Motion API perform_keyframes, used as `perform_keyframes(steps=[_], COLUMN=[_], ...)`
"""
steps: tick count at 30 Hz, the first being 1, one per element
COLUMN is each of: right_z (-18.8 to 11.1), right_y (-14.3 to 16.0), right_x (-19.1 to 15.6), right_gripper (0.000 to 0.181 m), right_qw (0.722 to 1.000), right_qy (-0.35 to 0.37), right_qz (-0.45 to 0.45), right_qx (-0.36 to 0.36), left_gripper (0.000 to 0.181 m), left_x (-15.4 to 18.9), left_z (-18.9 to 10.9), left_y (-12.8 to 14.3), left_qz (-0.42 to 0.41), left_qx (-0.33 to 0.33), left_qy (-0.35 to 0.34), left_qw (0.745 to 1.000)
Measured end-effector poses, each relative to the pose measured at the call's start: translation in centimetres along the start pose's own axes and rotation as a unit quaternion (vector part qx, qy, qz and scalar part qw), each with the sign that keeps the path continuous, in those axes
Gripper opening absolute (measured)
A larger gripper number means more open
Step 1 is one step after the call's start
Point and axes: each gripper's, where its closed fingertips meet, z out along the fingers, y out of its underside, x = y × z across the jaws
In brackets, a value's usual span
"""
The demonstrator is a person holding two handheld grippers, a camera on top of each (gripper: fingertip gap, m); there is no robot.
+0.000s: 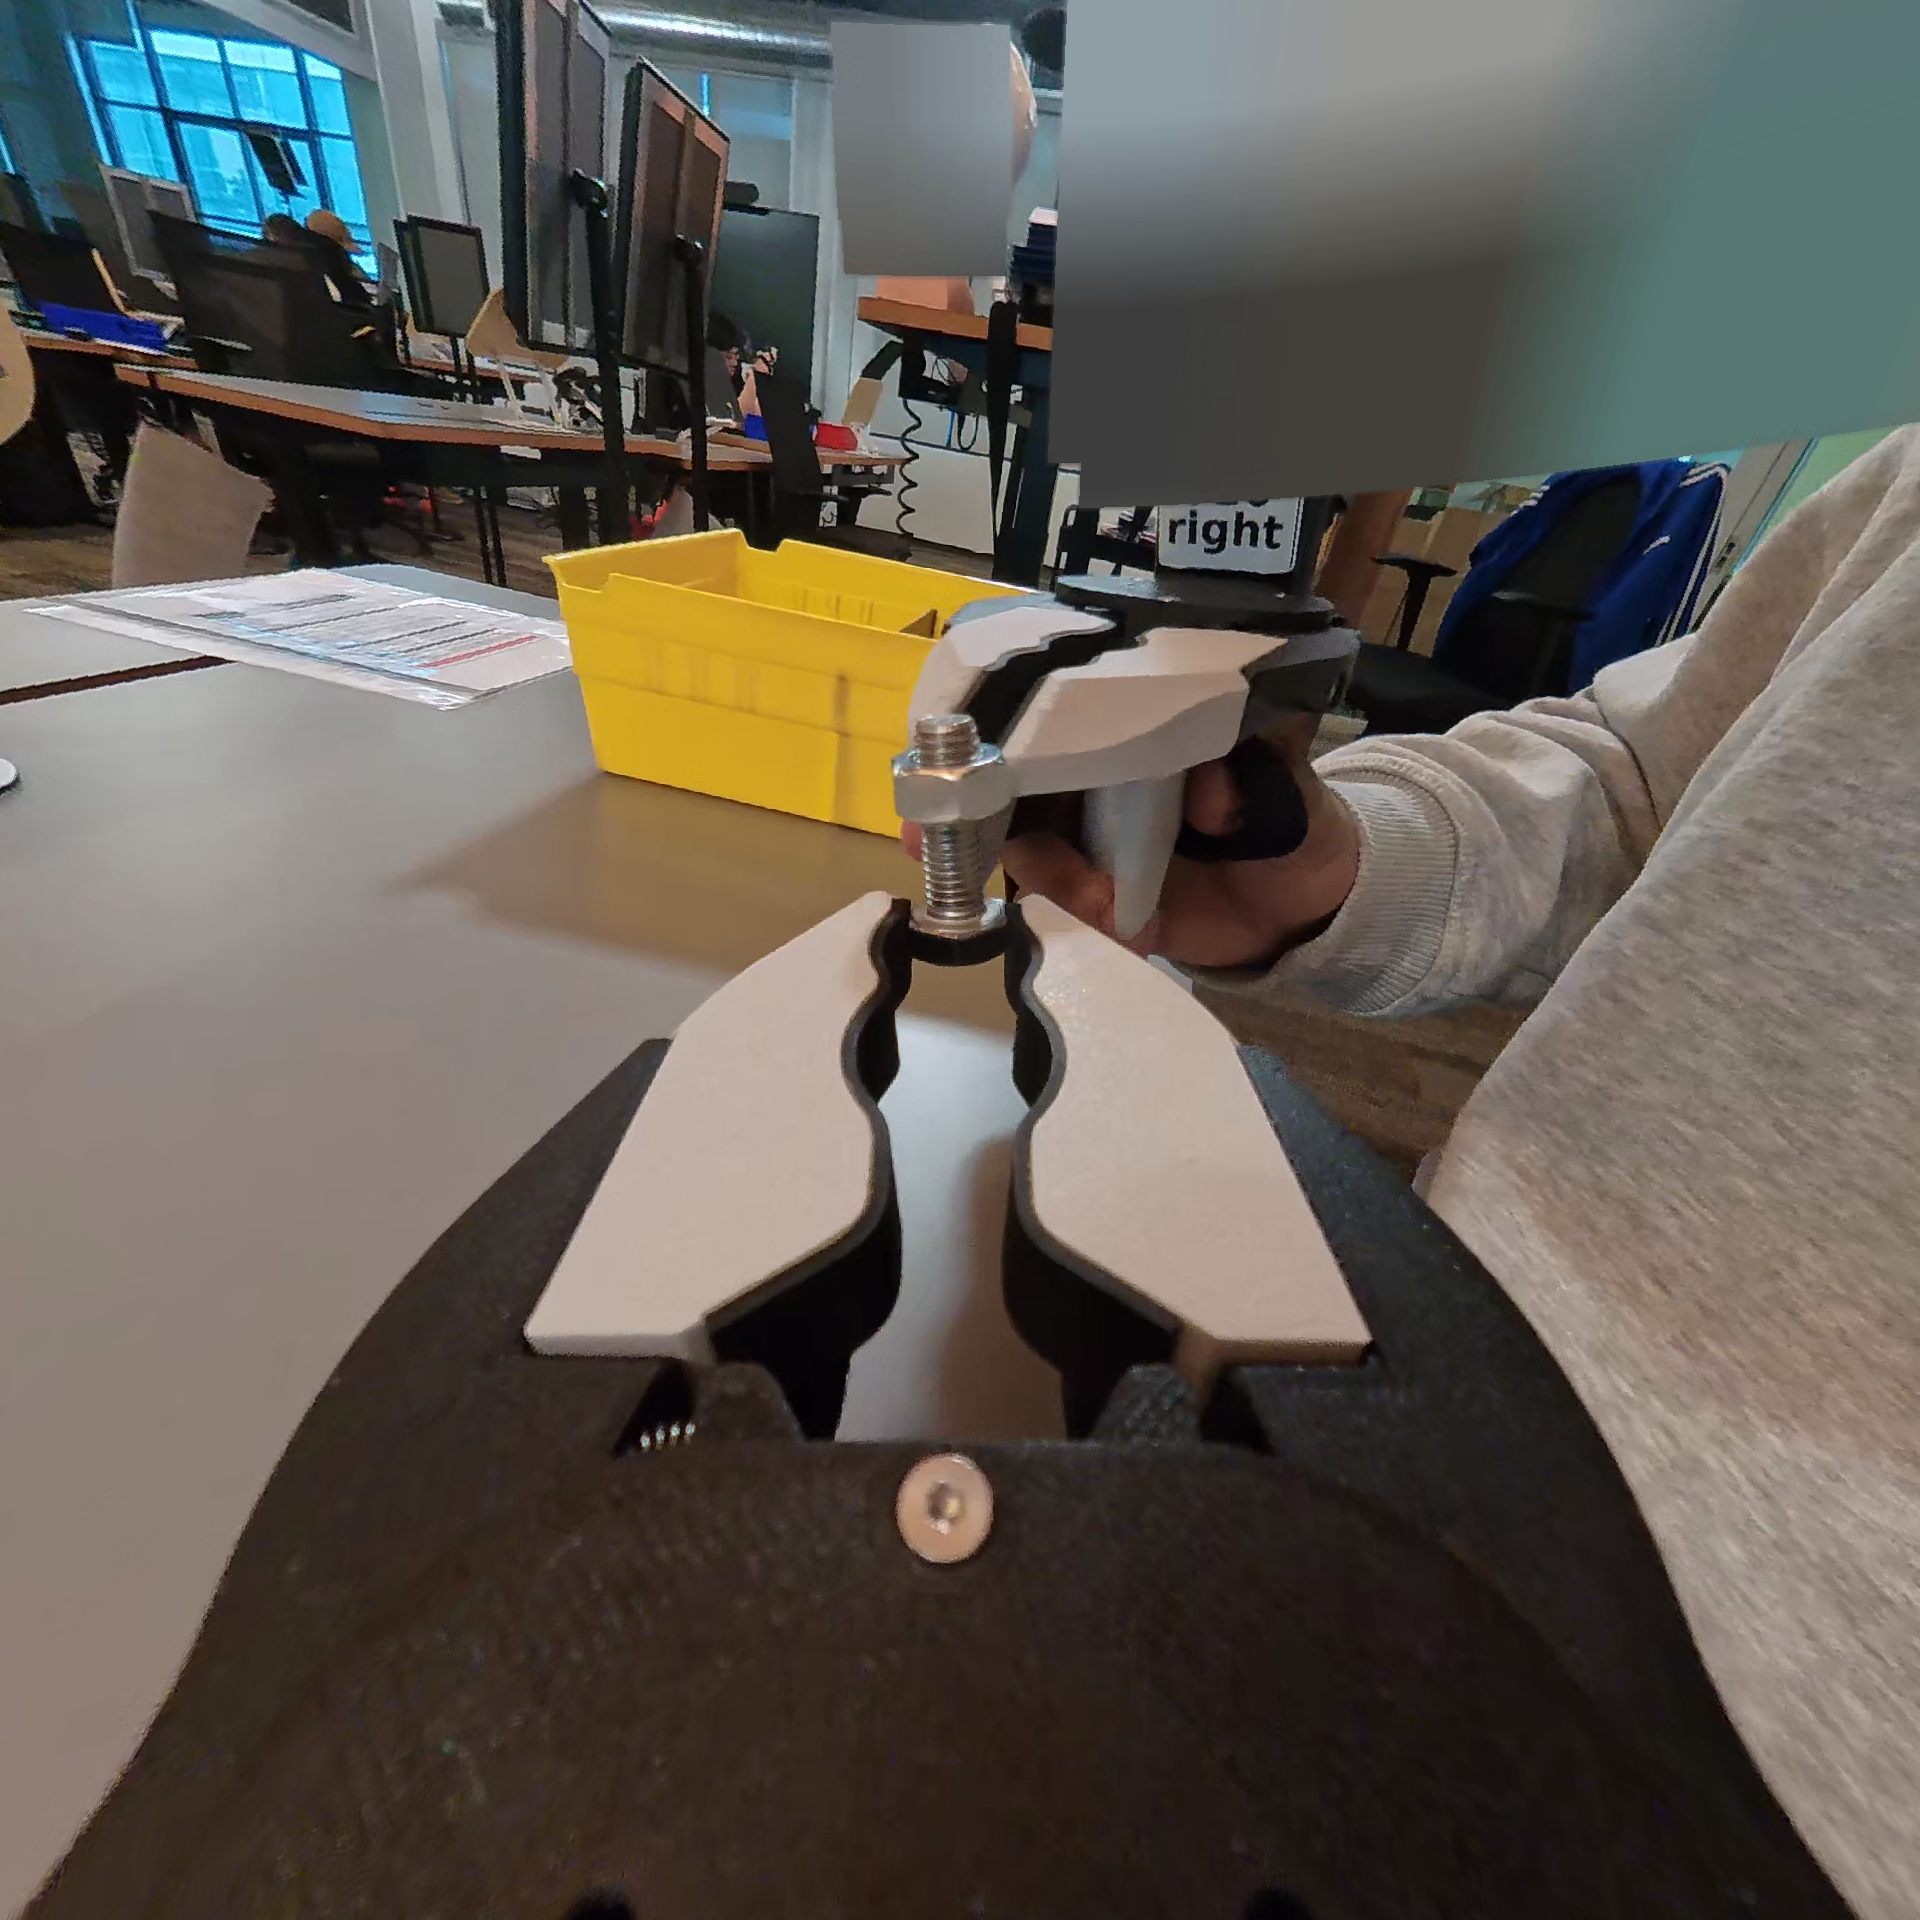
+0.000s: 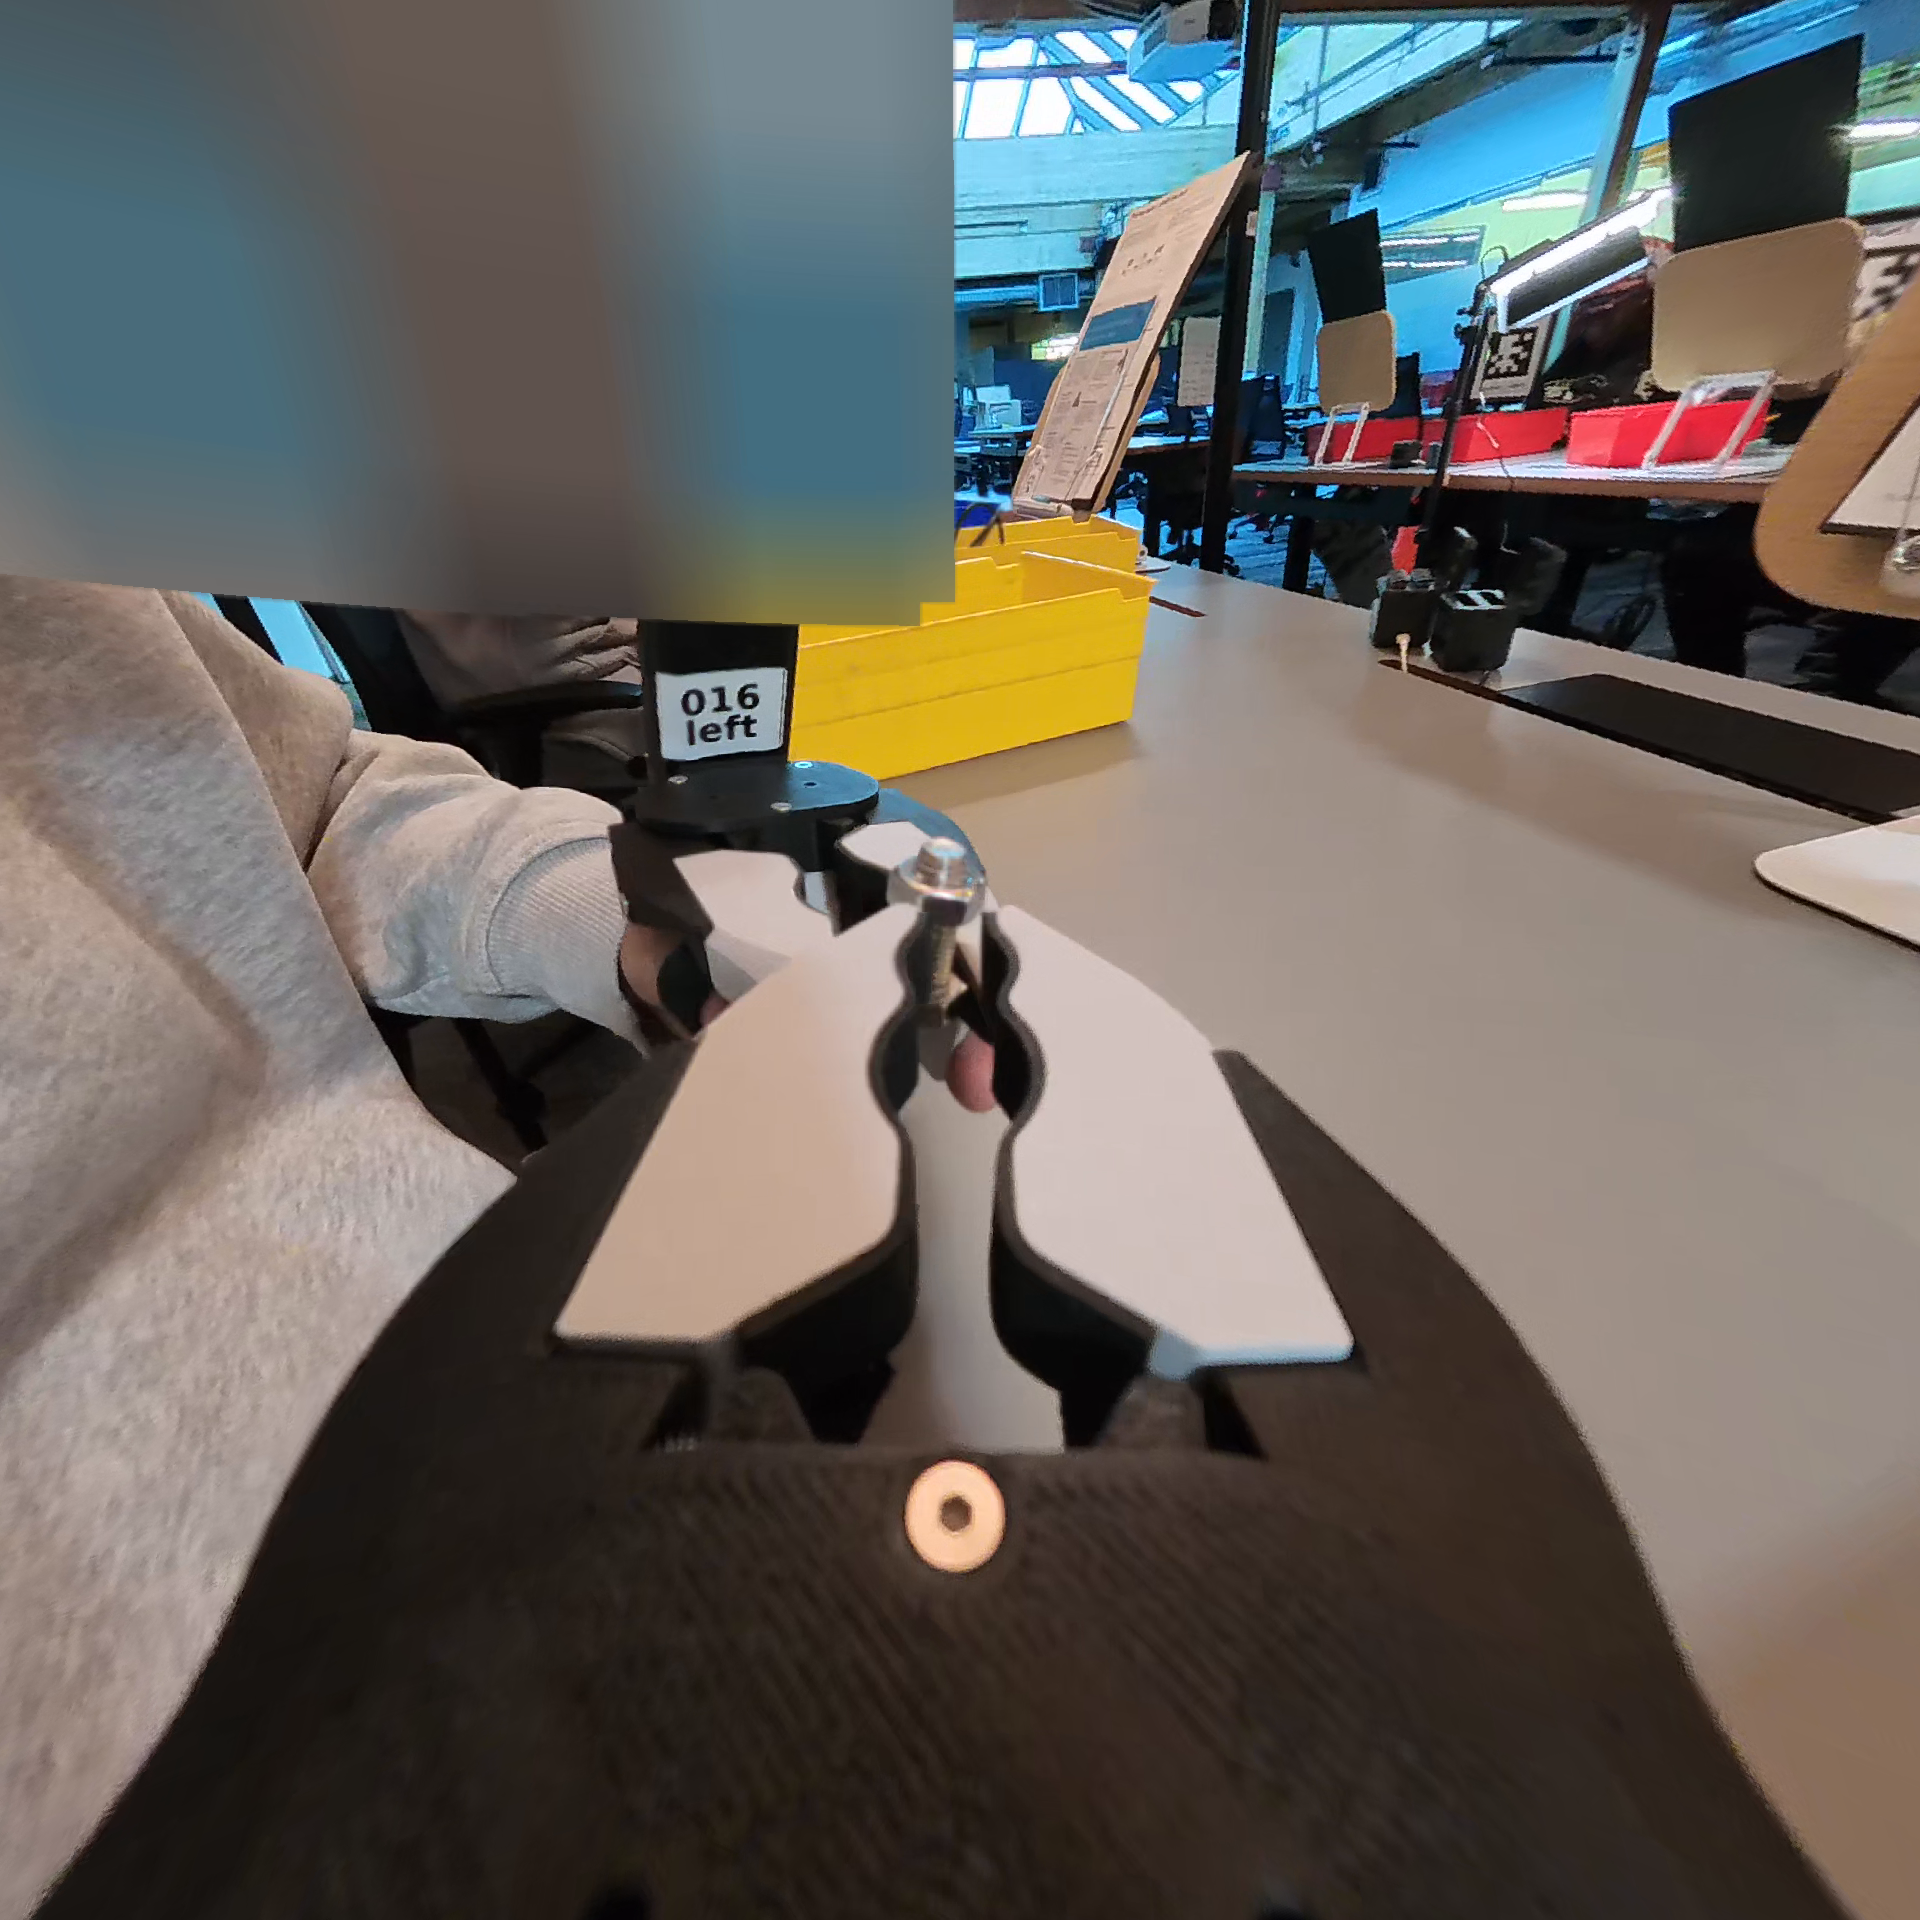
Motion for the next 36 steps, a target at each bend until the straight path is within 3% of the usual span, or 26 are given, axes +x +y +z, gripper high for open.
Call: perform_keyframes(steps=[8,36], right_z=[0.4,0.2], right_y=[0.0,0.1], right_x=[-0.7,-0.8], right_gripper=[0.022,0.017], right_qw=[1.0,0.999], right_qy=[-0.011,-0.043], right_qz=[-0.001,0.023], right_qx=[0.003,0.008], left_gripper=[0.018,0.018], left_x=[0.1,0.5], left_z=[0.0,0.1], left_y=[0.1,0.1], left_qz=[0.008,0.018], left_qx=[-0.002,-0.004], left_qy=[0.001,0.01], left_qw=[1.0,1.0])
